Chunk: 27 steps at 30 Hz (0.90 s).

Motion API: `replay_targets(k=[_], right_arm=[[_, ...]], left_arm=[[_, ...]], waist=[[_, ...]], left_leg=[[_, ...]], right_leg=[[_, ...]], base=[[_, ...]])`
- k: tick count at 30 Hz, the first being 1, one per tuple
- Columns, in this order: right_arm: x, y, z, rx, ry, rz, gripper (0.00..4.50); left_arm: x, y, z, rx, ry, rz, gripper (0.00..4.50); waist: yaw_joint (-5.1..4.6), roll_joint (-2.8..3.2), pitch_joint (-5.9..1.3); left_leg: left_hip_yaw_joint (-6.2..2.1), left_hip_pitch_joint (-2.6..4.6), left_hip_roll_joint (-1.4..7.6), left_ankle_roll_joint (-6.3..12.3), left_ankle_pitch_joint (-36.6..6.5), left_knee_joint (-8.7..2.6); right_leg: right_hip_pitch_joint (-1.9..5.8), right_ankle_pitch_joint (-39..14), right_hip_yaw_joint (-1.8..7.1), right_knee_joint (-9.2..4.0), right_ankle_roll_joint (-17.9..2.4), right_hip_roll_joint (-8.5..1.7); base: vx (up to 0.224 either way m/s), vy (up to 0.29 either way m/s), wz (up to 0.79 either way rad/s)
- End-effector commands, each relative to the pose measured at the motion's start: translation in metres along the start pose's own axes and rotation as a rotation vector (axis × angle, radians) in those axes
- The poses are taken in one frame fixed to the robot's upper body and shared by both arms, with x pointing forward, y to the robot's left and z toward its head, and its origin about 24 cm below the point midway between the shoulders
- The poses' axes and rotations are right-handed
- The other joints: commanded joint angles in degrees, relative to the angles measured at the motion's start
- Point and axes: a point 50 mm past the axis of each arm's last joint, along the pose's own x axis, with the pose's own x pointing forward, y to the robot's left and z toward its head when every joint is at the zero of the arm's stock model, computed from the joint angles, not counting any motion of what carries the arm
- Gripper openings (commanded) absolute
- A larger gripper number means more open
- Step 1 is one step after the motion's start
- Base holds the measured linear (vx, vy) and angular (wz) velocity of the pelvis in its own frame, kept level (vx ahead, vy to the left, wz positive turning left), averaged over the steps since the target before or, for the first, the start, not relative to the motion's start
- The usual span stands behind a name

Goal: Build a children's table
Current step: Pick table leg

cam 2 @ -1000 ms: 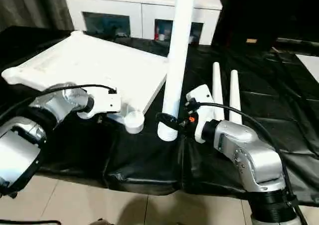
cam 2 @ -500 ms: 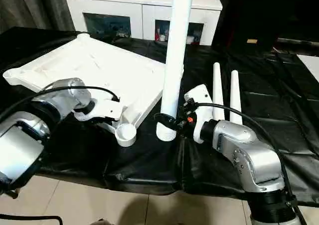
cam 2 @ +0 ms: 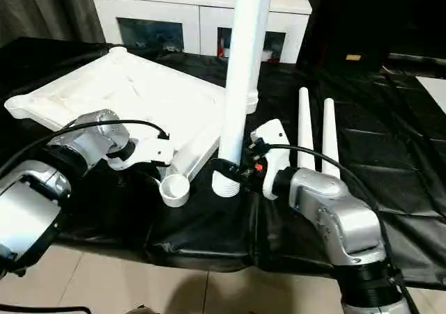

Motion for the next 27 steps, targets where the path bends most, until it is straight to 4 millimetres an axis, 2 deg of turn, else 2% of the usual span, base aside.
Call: replay_targets(k=[1,2,6,7,9,10,12,13,14,15,16,17,18,19,20,21,22,23,24,25,27], right_arm=[[0.002,-0.002,0.009,-0.037,-0.034,-0.012,1.86],[0.002,-0.002,0.009,-0.037,-0.034,-0.012,1.86],[0.003,-0.002,0.009,-0.033,-0.044,-0.021,1.86],[0.003,-0.002,0.009,-0.03,-0.05,-0.027,1.86],[0.003,-0.003,0.008,-0.026,-0.056,-0.035,1.86],[0.003,-0.003,0.008,-0.026,-0.056,-0.035,1.86],[0.002,-0.004,0.008,-0.022,-0.06,-0.046,1.86],[0.002,-0.005,0.007,-0.018,-0.062,-0.057,1.86],[0.002,-0.005,0.007,-0.018,-0.062,-0.057,1.86],[0.002,-0.006,0.006,-0.015,-0.066,-0.074,1.86],[0.002,-0.006,0.006,-0.015,-0.066,-0.074,1.86],[0.002,-0.009,0.006,-0.01,-0.07,-0.101,1.86],[0.002,-0.011,0.006,-0.006,-0.074,-0.123,1.86],[0.003,-0.013,0.005,-0.001,-0.081,-0.153,1.86],[0.003,-0.013,0.005,-0.001,-0.081,-0.153,1.86],[0.003,-0.013,0.005,-0.001,-0.081,-0.153,1.86],[0.003,-0.013,0.005,0.0,-0.083,-0.161,1.86],[0.003,-0.013,0.005,0.0,-0.083,-0.161,1.86],[0.004,-0.014,0.005,0.005,-0.085,-0.169,1.86],[0.004,-0.014,0.004,0.007,-0.086,-0.172,1.86],[0.004,-0.014,0.004,0.008,-0.086,-0.174,1.86]], left_arm=[[0.016,-0.007,-0.01,-0.135,-0.049,0.044,0.69],[0.016,-0.007,-0.01,-0.135,-0.049,0.044,0.68],[0.029,-0.014,-0.012,-0.258,-0.114,0.099,0.6],[0.033,-0.016,-0.012,-0.331,-0.152,0.138,0.59],[0.038,-0.02,-0.008,-0.41,-0.215,0.171,0.58],[0.038,-0.02,-0.008,-0.41,-0.215,0.171,0.54],[0.039,-0.022,0.0,-0.449,-0.294,0.21,0.54],[0.039,-0.025,0.007,-0.439,-0.354,0.217,0.51],[0.039,-0.025,0.007,-0.439,-0.354,0.217,0.45],[0.039,-0.027,0.014,-0.398,-0.408,0.233,0.45],[0.039,-0.027,0.014,-0.398,-0.408,0.233,0.34],[0.038,-0.032,0.023,-0.334,-0.466,0.233,0.26],[0.038,-0.037,0.031,-0.265,-0.512,0.227,0.17],[0.036,-0.042,0.037,-0.197,-0.542,0.233,0.09],[0.036,-0.042,0.037,-0.197,-0.542,0.233,0.03],[0.036,-0.042,0.037,-0.197,-0.542,0.233,0.01],[0.035,-0.043,0.038,-0.193,-0.538,0.244,0.0],[0.035,-0.044,0.038,-0.191,-0.538,0.243,0.0],[0.035,-0.046,0.039,-0.171,-0.539,0.242,0.0],[0.034,-0.047,0.038,-0.15,-0.537,0.244,0.0],[0.034,-0.048,0.038,-0.135,-0.535,0.248,0.0]], waist=[[0.39,0.02,-3.73],[0.32,-0.09,-3.71],[0.09,0.18,-3.38],[-0.12,0.16,-3.55],[-0.3,0.15,-3.47],[-0.34,0.22,-3.62],[-0.37,0.25,-3.6],[-0.45,0.24,-3.71],[-0.56,0.36,-3.65],[-0.47,0.27,-3.83],[-0.57,0.37,-3.79],[-0.45,0.11,-3.93],[-0.26,-0.07,-4.15],[-0.25,-0.28,-4.22],[-0.13,-0.03,-4.31],[-0.18,0.06,-4.26],[0.17,0.13,-4.3],[0.16,0.07,-4.08],[0.27,-0.3,-4.07],[0.29,-0.1,-3.94],[0.25,-0.09,-3.86]], left_leg=[[-0.79,0.37,2.13,0.83,-12.26,-4.31],[-0.77,0.26,2.02,0.82,-12.4,-4.26],[-0.86,0.46,1.83,0.89,-14.49,-4.41],[-1.04,0.3,1.87,0.85,-14.31,-4.46],[-0.96,0.25,1.63,1.36,-14.22,-4.44],[-0.89,0.32,1.65,1.3,-14.02,-4.31],[-0.84,0.47,1.39,1.78,-14.22,-4.25],[-1.12,0.17,1.83,1.56,-13.88,-4.47],[-1.05,0.09,1.74,1.73,-14.04,-4.5],[-0.95,0.64,1.77,1.74,-14.68,-4.37],[-0.94,0.54,1.8,1.78,-14.76,-4.43],[-0.85,0.41,1.73,2.01,-14.2,-4.45],[-1.18,-0.28,2.13,1.85,-12.23,-4.63],[-0.87,-0.18,2.1,2.04,-11.6,-4.57],[-0.84,0.0,2.2,1.88,-11.44,-4.46],[-0.69,-0.12,2.05,1.9,-11.04,-4.47],[-0.57,0.22,2.2,1.9,-10.97,-4.42],[-0.58,-0.11,2.08,1.97,-11.17,-4.55],[-0.57,-0.07,2.13,1.94,-11.32,-4.61],[-0.66,-0.14,2.1,1.65,-11.86,-4.73],[-0.7,-0.11,2.1,1.29,-12.57,-4.82]], right_leg=[[3.41,-16.32,3.26,-4.82,-11.31,-4.8],[3.52,-17.17,3.23,-4.9,-11.0,-4.82],[3.24,-24.15,2.99,-5.74,-8.9,-4.78],[3.52,-25.68,2.89,-5.72,-7.99,-4.85],[3.24,-27.56,2.76,-6.2,-6.86,-4.6],[3.28,-27.45,2.78,-6.01,-6.87,-4.6],[2.85,-29.92,2.59,-6.64,-5.63,-4.44],[3.11,-28.53,2.59,-6.11,-6.06,-4.64],[2.94,-28.57,2.55,-6.35,-5.87,-4.5],[2.51,-28.72,2.61,-6.52,-5.79,-4.49],[2.49,-28.31,2.63,-6.45,-5.89,-4.39],[2.47,-27.35,2.67,-6.48,-5.57,-4.24],[2.87,-23.64,2.95,-5.62,-6.25,-4.64],[2.52,-22.06,2.95,-5.65,-6.41,-4.42],[2.41,-20.95,3.11,-5.36,-6.89,-4.5],[2.39,-19.42,3.11,-5.29,-7.36,-4.22],[2.12,-17.62,3.18,-5.15,-7.76,-4.15],[2.34,-17.52,3.13,-5.12,-7.75,-4.11],[2.37,-17.96,3.13,-5.18,-7.52,-4.2],[2.39,-19.36,3.11,-5.19,-6.99,-4.26],[2.36,-20.88,3.13,-5.45,-6.25,-4.36]], base=[[0.0,0.0,0.0],[0.0,0.0,0.0],[0.0,0.0,0.0],[0.0,0.0,0.0],[0.0,0.0,0.0],[0.0,0.0,0.0],[0.0,0.0,0.0],[0.0,0.0,0.0],[0.0,0.0,0.0],[0.0,0.0,0.0],[0.0,0.0,0.0],[0.0,0.0,0.0],[0.0,0.0,0.0],[0.0,0.0,0.0],[0.0,0.0,0.0],[0.0,0.0,0.0],[0.0,0.0,0.0],[0.0,0.0,0.0],[0.0,0.0,0.0],[0.0,0.0,0.0],[0.0,0.0,0.0]])
